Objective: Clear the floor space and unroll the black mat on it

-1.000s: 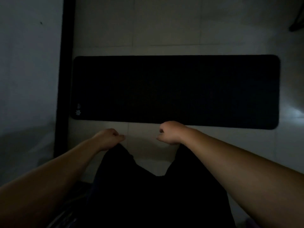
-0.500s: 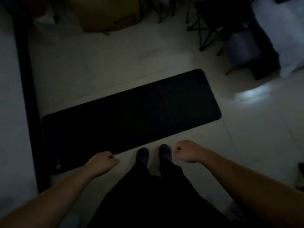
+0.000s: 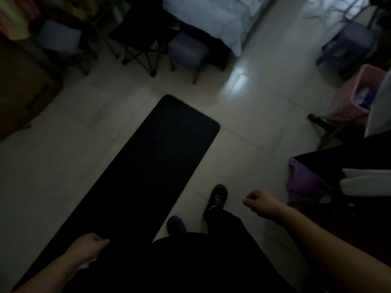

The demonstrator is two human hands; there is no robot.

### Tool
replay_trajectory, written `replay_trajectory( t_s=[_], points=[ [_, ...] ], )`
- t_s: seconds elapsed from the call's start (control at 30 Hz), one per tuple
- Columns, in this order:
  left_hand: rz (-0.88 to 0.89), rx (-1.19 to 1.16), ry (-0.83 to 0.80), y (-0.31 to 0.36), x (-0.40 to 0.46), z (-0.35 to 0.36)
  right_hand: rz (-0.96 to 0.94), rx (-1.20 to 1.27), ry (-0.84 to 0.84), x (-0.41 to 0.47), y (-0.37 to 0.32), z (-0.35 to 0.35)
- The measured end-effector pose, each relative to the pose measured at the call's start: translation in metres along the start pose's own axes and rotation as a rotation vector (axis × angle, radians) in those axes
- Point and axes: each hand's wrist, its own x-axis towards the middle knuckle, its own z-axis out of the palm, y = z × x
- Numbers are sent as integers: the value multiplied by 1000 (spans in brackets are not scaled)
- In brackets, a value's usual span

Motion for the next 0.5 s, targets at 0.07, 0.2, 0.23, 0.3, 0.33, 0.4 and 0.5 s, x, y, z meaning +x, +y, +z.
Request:
replay_trajectory(
  t_s=[0.07,0.2,0.23,0.3,0.33,0.4,0.5],
  points=[
    [46,81,0,38,10,-2,60,66,24,-6,40,-5],
    [168,122,-17,147,19,11,182,155,4,-15,111,-17],
    [207,120,-25,176,17,17,208,178,-29,-16,126,-21],
    [267,126,-52,239,10,31,246,211,-79,-18,151,-28],
    [282,131,-67,270,6,39,258,220,-95,-17,161,-33],
    [295,131,-66,331,-7,58,262,246,-123,-12,173,-48],
    [386,156,-48,408,-28,85,267,286,-130,4,180,-80]
  ],
)
